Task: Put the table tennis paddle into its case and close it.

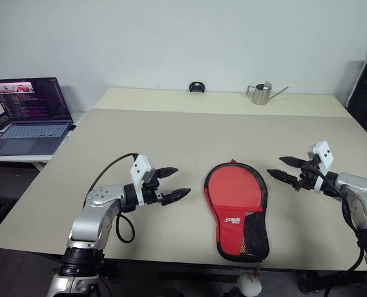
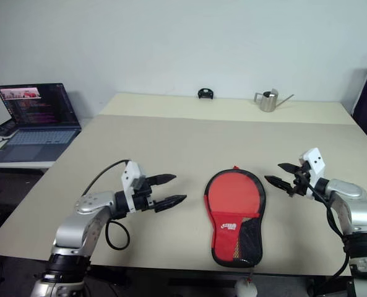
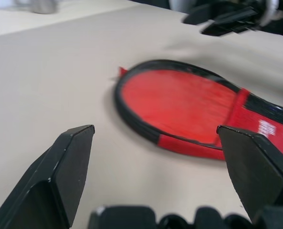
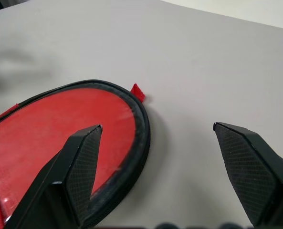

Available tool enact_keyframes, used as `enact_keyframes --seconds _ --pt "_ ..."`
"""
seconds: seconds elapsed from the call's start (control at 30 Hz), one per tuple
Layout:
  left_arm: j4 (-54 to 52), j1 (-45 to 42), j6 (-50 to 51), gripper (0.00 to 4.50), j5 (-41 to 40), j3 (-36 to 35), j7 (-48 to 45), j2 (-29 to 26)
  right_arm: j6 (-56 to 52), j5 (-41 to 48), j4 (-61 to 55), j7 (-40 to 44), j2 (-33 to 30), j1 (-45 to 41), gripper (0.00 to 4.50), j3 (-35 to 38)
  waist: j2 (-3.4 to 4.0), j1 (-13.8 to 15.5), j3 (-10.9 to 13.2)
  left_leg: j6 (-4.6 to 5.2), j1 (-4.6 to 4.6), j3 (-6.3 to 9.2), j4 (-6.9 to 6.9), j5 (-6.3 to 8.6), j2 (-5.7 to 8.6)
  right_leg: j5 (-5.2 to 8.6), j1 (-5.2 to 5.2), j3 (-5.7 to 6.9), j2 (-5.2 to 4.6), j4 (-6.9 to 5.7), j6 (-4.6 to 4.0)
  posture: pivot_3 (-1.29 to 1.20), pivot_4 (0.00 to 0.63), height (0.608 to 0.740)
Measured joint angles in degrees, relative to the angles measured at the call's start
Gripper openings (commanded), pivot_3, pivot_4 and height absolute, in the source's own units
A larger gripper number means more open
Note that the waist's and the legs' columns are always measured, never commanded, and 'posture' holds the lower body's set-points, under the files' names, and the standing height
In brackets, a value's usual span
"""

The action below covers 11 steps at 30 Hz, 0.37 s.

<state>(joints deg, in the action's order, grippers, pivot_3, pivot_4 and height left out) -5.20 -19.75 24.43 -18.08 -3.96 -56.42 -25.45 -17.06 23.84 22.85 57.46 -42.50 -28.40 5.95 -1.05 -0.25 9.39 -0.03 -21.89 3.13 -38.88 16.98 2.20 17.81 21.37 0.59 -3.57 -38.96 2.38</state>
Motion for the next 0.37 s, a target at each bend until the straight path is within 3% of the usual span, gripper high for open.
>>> enact_keyframes --seconds 0.17,0.37 --pt "-1.0 -2.4 0.4 4.5 0.5 -1.9 7.4 -0.8 2.8 -2.5 10.0 1.7 -3.6 -6.1 4.06 1.1 0.09 0.1 0.1 -0.18 -0.02 -0.04 0.02 -0.1 0.0 0.0 0.03 0.0 0.01 0.03 0.0 0.0 0.15 0.74" --pt "-1.0 1.5 0.0 4.5 1.2 -3.0 11.3 -3.5 1.6 -3.0 9.7 3.7 -4.1 -6.2 4.06 1.7 0.13 -0.4 0.1 -0.2 -0.04 -0.1 0.08 -0.09 -0.04 0.0 0.04 -0.05 0.02 0.11 -0.01 0.0 0.15 0.74"
